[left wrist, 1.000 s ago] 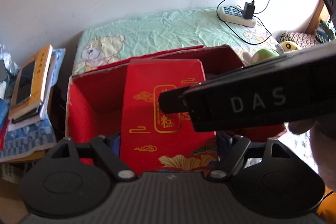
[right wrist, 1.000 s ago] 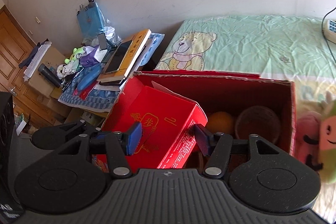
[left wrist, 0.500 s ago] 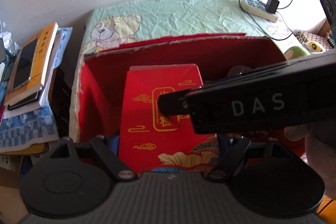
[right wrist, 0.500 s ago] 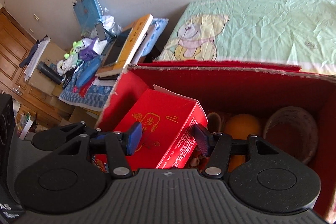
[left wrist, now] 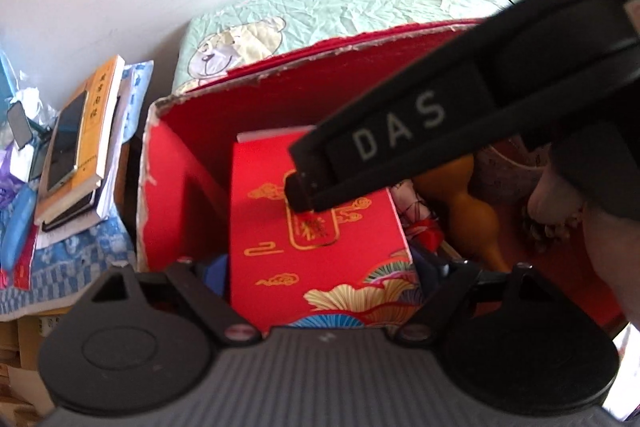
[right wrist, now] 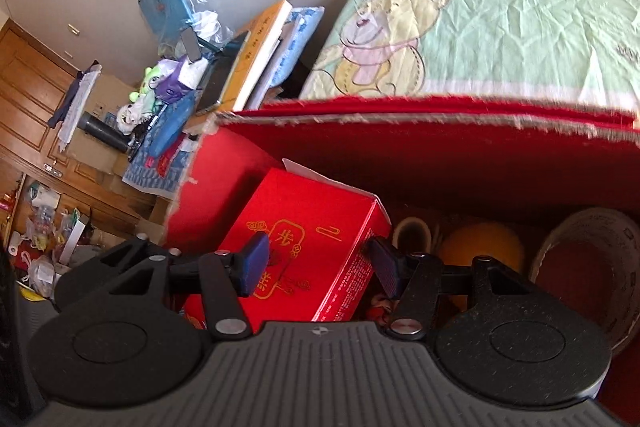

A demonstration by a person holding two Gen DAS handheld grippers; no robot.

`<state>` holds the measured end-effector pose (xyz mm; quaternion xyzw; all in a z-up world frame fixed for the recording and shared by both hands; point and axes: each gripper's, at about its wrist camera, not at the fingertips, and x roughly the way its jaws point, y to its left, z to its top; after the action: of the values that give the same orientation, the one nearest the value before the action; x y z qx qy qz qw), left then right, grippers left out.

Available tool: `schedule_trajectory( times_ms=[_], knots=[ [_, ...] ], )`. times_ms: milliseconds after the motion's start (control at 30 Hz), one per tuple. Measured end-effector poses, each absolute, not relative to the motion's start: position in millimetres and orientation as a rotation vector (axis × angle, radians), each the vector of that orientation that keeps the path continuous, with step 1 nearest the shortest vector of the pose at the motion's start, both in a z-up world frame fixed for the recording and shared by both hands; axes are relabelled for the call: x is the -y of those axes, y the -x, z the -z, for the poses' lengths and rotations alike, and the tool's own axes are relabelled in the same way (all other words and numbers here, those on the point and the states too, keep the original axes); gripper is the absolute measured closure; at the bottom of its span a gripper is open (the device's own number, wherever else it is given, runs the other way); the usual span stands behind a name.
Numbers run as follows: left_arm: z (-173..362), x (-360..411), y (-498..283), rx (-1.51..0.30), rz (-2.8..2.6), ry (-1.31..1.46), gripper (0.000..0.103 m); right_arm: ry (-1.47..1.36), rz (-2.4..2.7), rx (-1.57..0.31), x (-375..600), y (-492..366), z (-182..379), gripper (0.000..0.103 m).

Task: Organize objects
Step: 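Lower the envelope into the box beside the shoe and open the right gripper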

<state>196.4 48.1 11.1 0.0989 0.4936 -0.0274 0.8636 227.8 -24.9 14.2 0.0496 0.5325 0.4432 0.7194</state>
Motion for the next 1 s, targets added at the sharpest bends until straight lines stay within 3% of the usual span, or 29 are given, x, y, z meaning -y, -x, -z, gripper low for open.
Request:
schedule_trajectory(
  times_ms=[433, 1000],
  knots=[
    [-22, -60, -191, -1.017, 0.08, -0.166, 0.017, -0.203, -0.923, -1.223, 34, -236, 1, 0.05],
    [-19, -50, -203, -1.03, 0.058, -0.147, 0.016, -0.074, -0.71, -1.076, 51, -218, -27, 0.05]
  ],
)
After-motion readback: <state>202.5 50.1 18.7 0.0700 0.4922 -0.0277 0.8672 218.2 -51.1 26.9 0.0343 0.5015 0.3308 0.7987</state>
